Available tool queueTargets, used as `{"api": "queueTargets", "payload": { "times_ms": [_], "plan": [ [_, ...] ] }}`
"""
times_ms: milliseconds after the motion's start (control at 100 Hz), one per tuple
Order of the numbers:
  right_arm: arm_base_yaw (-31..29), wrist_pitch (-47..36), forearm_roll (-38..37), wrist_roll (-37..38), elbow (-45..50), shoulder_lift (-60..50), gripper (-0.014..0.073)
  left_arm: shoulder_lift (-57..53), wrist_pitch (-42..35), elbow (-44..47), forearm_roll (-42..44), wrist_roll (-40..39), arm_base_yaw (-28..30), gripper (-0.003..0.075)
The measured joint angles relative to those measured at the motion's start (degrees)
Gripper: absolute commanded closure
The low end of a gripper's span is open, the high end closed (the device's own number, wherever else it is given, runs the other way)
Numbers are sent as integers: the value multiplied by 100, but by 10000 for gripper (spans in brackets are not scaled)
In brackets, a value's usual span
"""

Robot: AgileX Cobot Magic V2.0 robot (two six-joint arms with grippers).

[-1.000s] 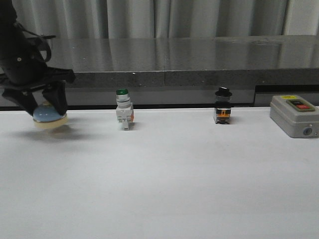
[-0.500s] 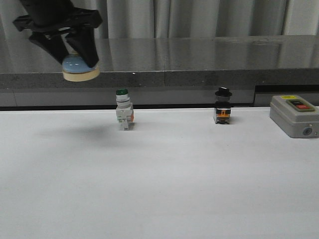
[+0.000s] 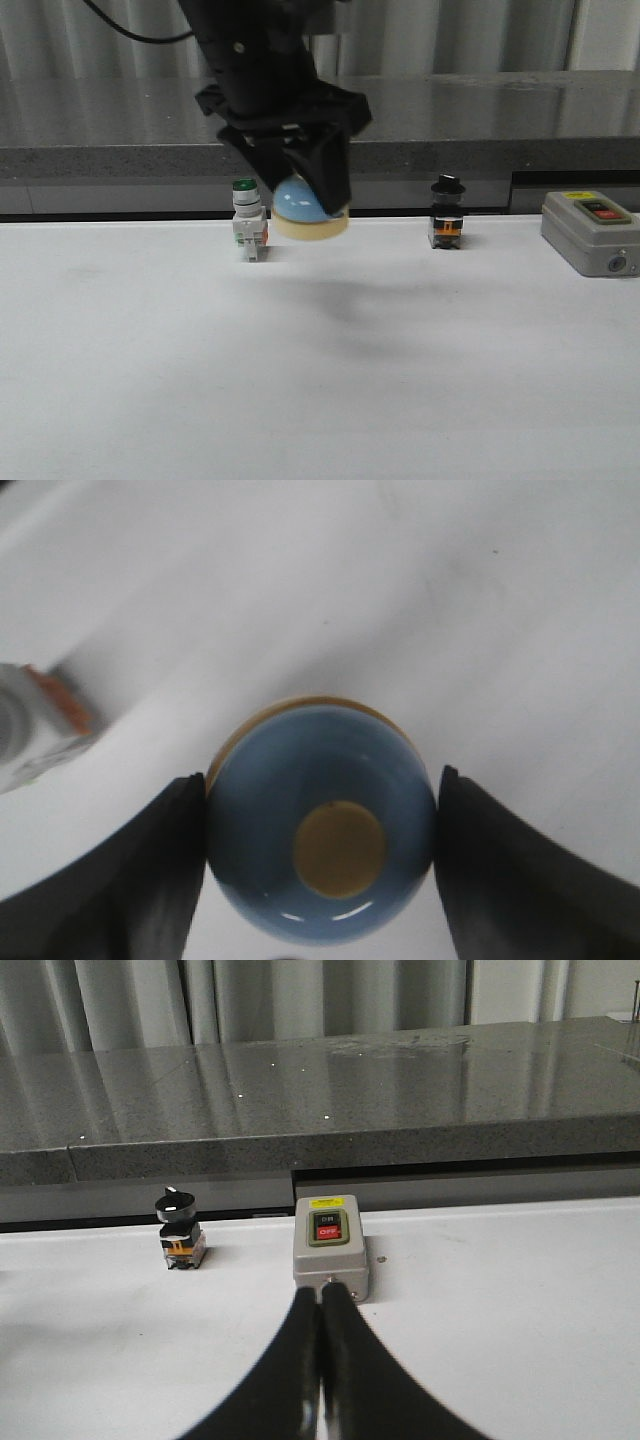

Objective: Place and press bell with both arms
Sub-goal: 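Lift the bell with the left gripper and carry it toward the table center, then set the bell down at center, open the left gripper, withdraw upward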

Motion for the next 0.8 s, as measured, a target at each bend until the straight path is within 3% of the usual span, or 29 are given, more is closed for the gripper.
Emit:
{"api": "queueTargets", "payload": {
  "times_ms": [400, 490, 640, 800],
  "plan": [
    [0, 0, 0, 0, 0, 0, 653, 758, -440, 0, -76, 13, -186, 491],
    [0, 0, 0, 0, 0, 0, 653, 780, -440, 0, -123, 13, -186, 419],
    [0, 0, 0, 0, 0, 0, 653, 780, -455, 0, -212, 22, -186, 186],
    [0, 0, 0, 0, 0, 0, 653, 780, -455, -7, -222, 22, -186, 167]
  ]
}}
